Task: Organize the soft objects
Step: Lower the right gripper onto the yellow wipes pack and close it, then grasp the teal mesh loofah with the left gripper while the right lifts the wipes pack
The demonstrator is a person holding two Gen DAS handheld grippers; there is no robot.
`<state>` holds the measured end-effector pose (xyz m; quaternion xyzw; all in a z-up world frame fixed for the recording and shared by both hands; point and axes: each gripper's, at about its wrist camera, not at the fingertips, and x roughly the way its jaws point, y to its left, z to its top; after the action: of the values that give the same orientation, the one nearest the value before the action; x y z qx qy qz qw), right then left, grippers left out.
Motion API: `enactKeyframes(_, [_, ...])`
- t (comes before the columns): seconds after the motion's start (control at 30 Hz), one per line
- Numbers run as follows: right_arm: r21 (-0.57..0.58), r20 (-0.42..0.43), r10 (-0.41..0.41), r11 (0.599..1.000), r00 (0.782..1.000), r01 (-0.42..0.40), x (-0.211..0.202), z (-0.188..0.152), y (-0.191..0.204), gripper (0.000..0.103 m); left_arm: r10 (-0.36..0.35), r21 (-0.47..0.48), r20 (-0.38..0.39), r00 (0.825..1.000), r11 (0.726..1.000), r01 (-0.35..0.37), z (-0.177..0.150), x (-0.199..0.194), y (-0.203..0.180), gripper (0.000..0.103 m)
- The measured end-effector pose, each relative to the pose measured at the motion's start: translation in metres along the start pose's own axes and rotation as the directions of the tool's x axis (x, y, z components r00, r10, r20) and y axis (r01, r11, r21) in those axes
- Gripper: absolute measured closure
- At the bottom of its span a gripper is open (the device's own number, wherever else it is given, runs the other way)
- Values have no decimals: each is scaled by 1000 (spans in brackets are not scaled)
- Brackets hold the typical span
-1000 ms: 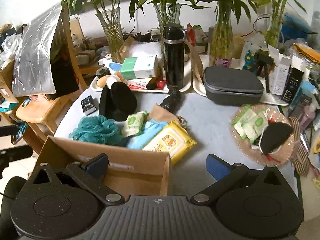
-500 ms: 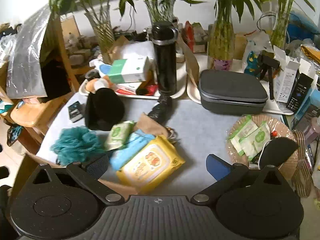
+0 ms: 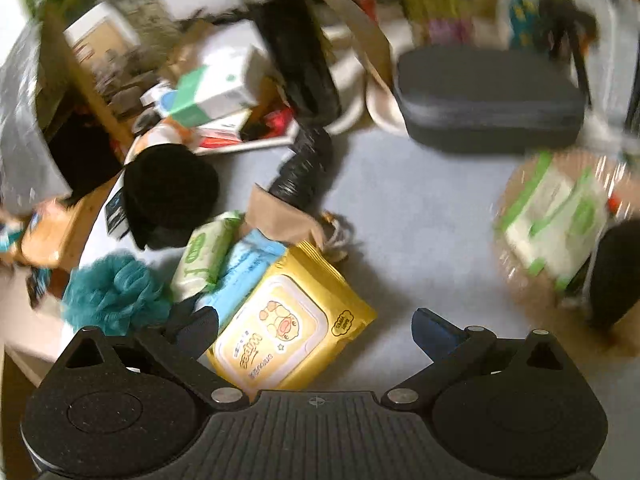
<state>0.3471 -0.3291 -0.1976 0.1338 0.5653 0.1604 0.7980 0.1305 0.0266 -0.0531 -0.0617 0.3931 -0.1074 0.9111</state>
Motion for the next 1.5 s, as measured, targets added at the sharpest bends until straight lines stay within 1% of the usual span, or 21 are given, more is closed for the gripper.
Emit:
enactKeyframes(0.07, [39, -34, 27, 999, 999, -26, 16, 2, -5, 4, 2, -9, -4, 1000, 1000, -3, -1, 3, 3, 0])
enactKeyframes(0.23, [146, -101, 95, 986, 990, -80, 50, 6, -11, 7, 7, -31, -22, 1000, 999, -7, -4, 10, 10, 0])
enactKeyframes(0.37, [167, -115, 93, 983, 989, -73, 63, 13, -10, 6, 9, -40, -29, 1000, 999, -10, -6, 12, 13, 0])
enactKeyframes(0.43, [167, -137, 70, 985, 988, -46, 70, 15, -8, 7, 12, -44, -34, 999, 999, -14, -7, 13, 14, 0])
enactKeyframes(0.47, [171, -155, 66, 984, 986, -39, 75, 15, -7, 11, 13, -47, -38, 999, 999, -15, -7, 14, 14, 0])
enactKeyframes(0.53, [196, -156, 79, 980, 985, -47, 80, 14, -7, 15, 13, -54, -43, 999, 998, -16, -7, 15, 13, 0])
enactKeyframes(0.6, [204, -141, 89, 977, 986, -59, 79, 15, -6, 27, 14, -60, -44, 999, 998, -16, -8, 15, 13, 0])
enactKeyframes(0.63, [205, -143, 82, 977, 986, -52, 78, 15, -7, 29, 13, -62, -45, 999, 998, -16, -8, 15, 12, 0])
enactKeyframes(0.73, [193, -130, 78, 980, 988, -52, 71, 17, -9, 40, 12, -57, -45, 999, 998, -14, -8, 14, 11, 0])
enactKeyframes(0.77, [188, -125, 70, 981, 990, -45, 67, 19, -9, 44, 12, -53, -46, 999, 998, -15, -8, 13, 11, 0])
enactKeyframes(0.83, [145, -111, 22, 989, 994, -6, 57, 24, -10, 46, 14, -49, -47, 999, 999, -16, -8, 13, 11, 0])
enactKeyframes(0.97, [-24, -73, -115, 993, 991, 114, 38, 39, -7, 48, 18, -53, -45, 999, 998, -21, -7, 12, 13, 0])
enactKeyframes(1.03, [-137, -6, -197, 971, 980, 195, 30, 45, -3, 46, 20, -57, -42, 999, 998, -22, -7, 11, 14, 0])
enactKeyframes(1.1, [-163, 60, -253, 952, 966, 259, 24, 49, -6, 37, 20, -59, -38, 999, 998, -22, -6, 10, 14, 0])
enactKeyframes(1.13, [-148, 69, -271, 949, 960, 278, 23, 50, -9, 33, 20, -60, -36, 999, 998, -22, -6, 10, 14, 0])
enactKeyframes(1.2, [-82, 59, -271, 958, 961, 275, 23, 51, -18, 13, 22, -62, -32, 999, 998, -24, -5, 9, 15, 0])
enactKeyframes(1.23, [-46, 51, -255, 965, 966, 257, 23, 50, -23, 10, 21, -65, -29, 999, 998, -23, -5, 8, 15, 0])
enactKeyframes(1.27, [-16, 44, -249, 968, 967, 250, 24, 48, -26, 8, 21, -69, -26, 999, 997, -23, -5, 7, 15, 0])
enactKeyframes(1.33, [10, 26, -271, 963, 962, 271, 33, 42, -28, 7, 20, -75, -23, 1000, 997, -22, -3, 6, 17, 0])
enactKeyframes(1.4, [-16, 20, -305, 952, 952, 305, 44, 35, -23, 6, 21, -79, -17, 1000, 997, -22, -2, 6, 18, 0])
enactKeyframes(1.5, [-65, 47, -341, 937, 939, 344, 60, 30, -18, 6, 26, -80, -13, 1000, 996, -27, 0, 5, 20, 0])
